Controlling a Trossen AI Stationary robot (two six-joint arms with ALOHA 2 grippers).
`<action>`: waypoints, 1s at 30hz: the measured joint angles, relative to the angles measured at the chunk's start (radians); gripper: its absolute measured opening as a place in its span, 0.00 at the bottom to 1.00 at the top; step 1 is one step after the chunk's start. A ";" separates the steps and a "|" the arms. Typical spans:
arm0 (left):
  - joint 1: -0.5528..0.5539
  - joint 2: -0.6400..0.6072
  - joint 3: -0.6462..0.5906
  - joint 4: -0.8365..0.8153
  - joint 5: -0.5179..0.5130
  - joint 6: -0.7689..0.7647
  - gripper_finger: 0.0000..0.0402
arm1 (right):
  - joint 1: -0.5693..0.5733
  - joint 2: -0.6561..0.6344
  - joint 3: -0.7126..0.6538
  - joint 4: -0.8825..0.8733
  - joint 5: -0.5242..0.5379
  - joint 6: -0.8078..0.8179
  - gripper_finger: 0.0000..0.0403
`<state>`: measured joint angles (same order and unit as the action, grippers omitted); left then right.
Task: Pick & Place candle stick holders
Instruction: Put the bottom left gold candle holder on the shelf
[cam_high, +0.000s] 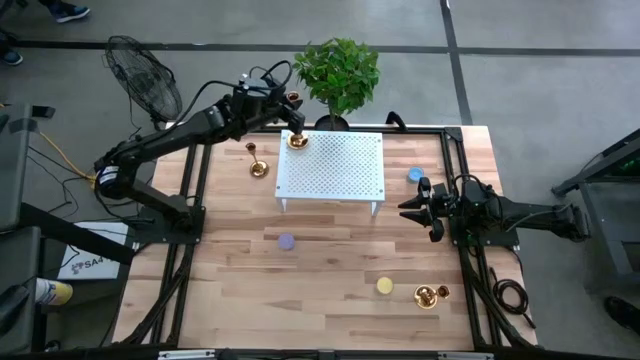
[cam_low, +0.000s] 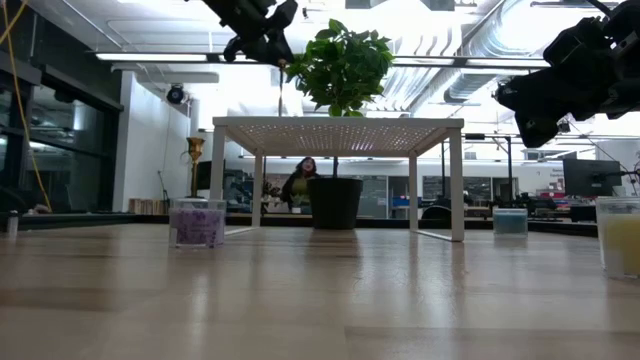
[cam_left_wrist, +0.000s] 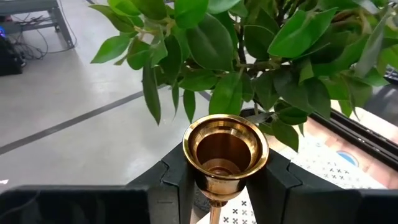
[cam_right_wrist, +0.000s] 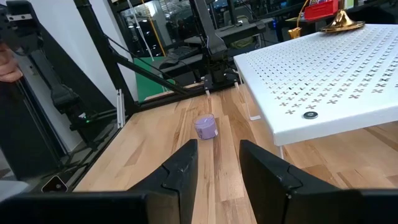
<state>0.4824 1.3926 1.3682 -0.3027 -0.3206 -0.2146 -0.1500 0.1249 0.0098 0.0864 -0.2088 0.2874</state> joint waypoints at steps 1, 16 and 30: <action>-0.001 0.000 -0.004 0.004 0.000 0.000 0.28 | 0.000 0.000 0.000 0.000 0.000 0.000 0.28; -0.014 -0.002 -0.019 0.013 0.016 0.001 0.28 | 0.000 0.000 0.000 0.000 -0.003 0.000 0.28; -0.014 0.000 -0.024 -0.036 0.087 -0.004 0.43 | 0.000 0.000 0.000 0.000 -0.003 0.000 0.28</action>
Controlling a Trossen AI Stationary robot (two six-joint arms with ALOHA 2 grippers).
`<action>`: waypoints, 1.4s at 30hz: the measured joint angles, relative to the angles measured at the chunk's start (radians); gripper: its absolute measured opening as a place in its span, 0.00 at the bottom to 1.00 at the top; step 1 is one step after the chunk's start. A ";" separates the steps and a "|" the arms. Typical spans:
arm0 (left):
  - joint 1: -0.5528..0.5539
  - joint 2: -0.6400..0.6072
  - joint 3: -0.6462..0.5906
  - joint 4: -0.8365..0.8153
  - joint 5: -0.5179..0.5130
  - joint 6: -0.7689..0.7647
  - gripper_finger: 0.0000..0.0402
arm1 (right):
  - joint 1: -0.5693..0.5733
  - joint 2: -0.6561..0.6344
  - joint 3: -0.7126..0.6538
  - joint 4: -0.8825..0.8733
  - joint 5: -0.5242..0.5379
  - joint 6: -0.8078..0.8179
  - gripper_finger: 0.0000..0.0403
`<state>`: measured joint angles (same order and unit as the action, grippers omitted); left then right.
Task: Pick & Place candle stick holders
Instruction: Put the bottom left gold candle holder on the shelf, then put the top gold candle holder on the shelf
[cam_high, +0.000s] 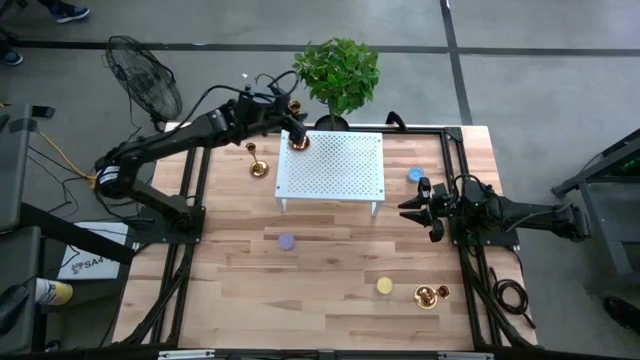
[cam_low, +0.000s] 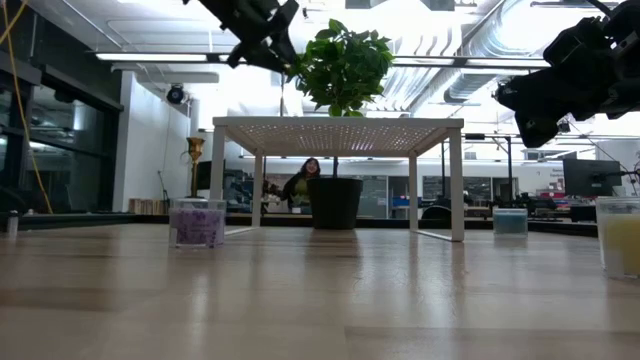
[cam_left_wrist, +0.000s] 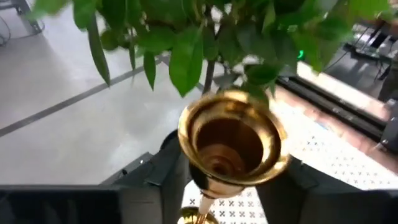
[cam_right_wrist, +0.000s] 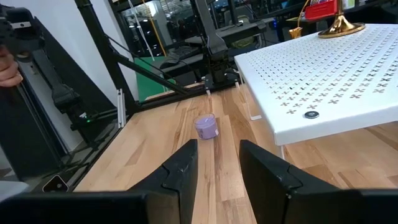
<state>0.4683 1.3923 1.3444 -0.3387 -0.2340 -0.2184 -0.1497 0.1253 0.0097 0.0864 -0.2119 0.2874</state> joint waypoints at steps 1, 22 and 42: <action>0.000 0.000 0.000 -0.002 0.000 0.000 0.46 | 0.000 0.000 0.000 0.000 0.000 0.000 0.28; 0.001 -0.088 0.002 -0.077 0.008 0.055 0.68 | 0.000 0.000 0.000 0.000 0.000 0.000 0.28; 0.002 -0.147 0.002 -0.164 0.007 0.079 0.68 | 0.000 0.000 0.000 0.000 0.000 0.000 0.28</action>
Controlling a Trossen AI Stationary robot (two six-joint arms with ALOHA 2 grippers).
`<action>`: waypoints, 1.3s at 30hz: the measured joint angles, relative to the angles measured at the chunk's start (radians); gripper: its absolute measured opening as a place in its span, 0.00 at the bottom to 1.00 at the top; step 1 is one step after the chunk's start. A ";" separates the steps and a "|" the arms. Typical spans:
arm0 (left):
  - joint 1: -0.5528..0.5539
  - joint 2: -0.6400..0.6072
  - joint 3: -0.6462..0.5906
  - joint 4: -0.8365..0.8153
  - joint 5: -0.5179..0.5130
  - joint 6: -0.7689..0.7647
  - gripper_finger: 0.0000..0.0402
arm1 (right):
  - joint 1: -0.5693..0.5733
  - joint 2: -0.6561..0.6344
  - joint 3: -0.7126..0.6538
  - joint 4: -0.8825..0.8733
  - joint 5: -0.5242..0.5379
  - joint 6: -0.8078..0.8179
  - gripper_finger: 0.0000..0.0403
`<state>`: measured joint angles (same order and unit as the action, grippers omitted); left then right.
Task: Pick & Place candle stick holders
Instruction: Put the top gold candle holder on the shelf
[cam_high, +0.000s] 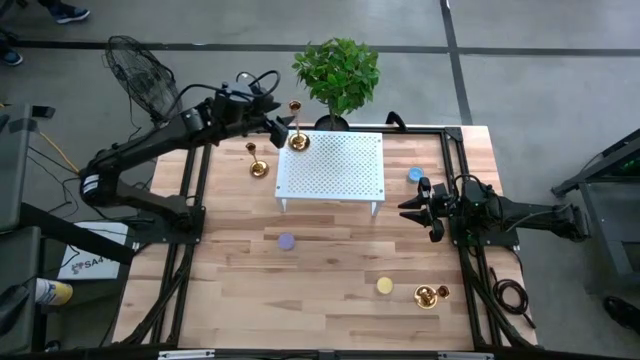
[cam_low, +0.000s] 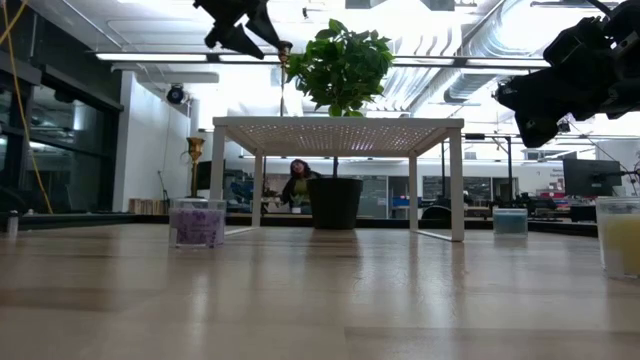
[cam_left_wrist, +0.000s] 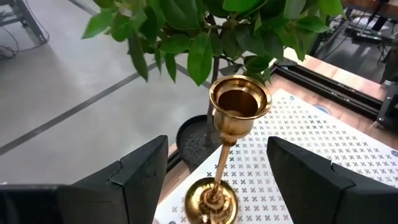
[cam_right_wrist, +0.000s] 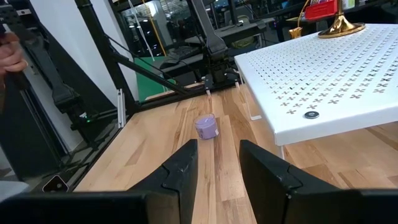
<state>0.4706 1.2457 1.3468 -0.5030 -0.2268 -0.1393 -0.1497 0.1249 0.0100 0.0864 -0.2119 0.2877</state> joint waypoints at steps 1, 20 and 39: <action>0.000 -0.009 0.000 -0.005 0.000 0.000 0.68 | 0.000 0.000 0.000 0.000 0.000 0.000 0.28; 0.000 -0.120 0.001 -0.406 -0.184 -0.099 0.67 | 0.000 0.000 0.000 0.000 0.000 0.000 0.28; 0.148 0.010 0.000 -0.536 -0.109 -0.184 0.67 | 0.000 0.000 0.000 0.000 0.000 0.000 0.28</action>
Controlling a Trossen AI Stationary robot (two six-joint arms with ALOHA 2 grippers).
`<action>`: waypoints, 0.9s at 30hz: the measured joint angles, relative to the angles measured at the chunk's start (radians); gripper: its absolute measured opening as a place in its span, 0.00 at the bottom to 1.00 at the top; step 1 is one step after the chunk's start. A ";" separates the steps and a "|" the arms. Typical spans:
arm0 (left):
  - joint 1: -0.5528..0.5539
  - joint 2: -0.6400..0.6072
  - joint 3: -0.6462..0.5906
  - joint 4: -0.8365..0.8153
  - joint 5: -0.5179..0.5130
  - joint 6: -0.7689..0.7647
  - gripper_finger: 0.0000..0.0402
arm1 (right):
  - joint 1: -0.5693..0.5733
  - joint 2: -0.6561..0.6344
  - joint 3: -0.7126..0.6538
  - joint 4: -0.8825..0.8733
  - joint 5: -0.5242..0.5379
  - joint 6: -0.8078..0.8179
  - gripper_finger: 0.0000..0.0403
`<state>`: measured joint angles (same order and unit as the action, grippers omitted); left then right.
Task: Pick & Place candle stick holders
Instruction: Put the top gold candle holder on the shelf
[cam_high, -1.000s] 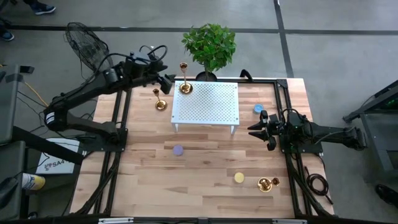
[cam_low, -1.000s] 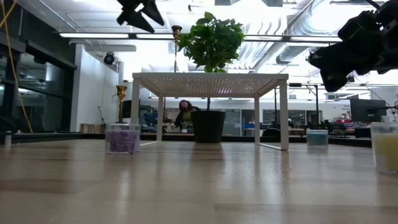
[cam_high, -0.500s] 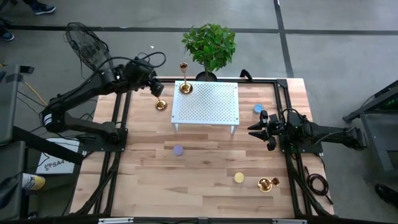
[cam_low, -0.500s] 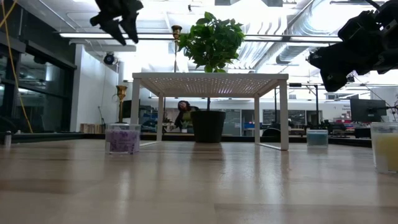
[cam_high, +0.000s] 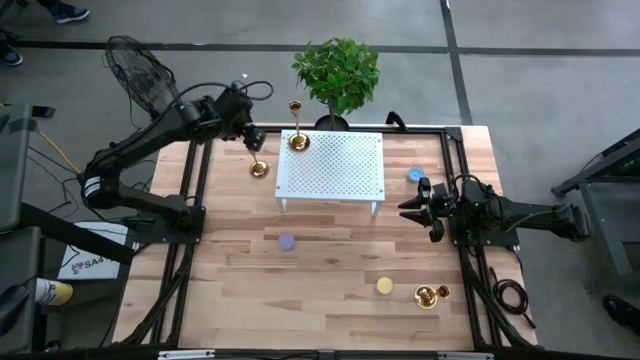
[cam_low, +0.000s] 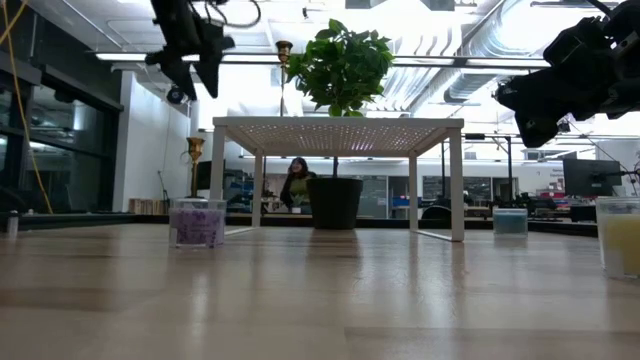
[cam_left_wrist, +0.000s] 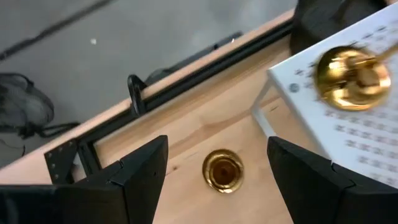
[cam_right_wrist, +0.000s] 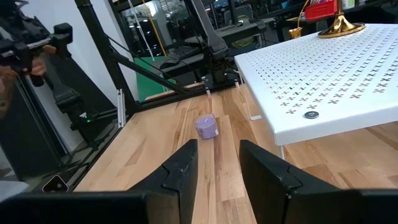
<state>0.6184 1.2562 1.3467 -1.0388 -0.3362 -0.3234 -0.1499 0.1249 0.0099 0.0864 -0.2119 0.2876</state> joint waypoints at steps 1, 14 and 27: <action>0.019 0.007 -0.001 0.003 0.016 0.017 0.67 | 0.000 0.000 0.000 0.000 0.000 0.000 0.28; 0.060 -0.007 -0.007 -0.015 0.096 0.117 0.67 | 0.000 0.000 0.000 0.000 0.000 0.000 0.28; -0.044 -0.456 -0.537 0.325 0.089 0.027 0.67 | 0.000 0.000 0.000 0.000 0.000 0.000 0.28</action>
<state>0.5743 0.8004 0.8101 -0.7142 -0.2474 -0.2968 -0.1499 0.1249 0.0098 0.0864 -0.2120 0.2875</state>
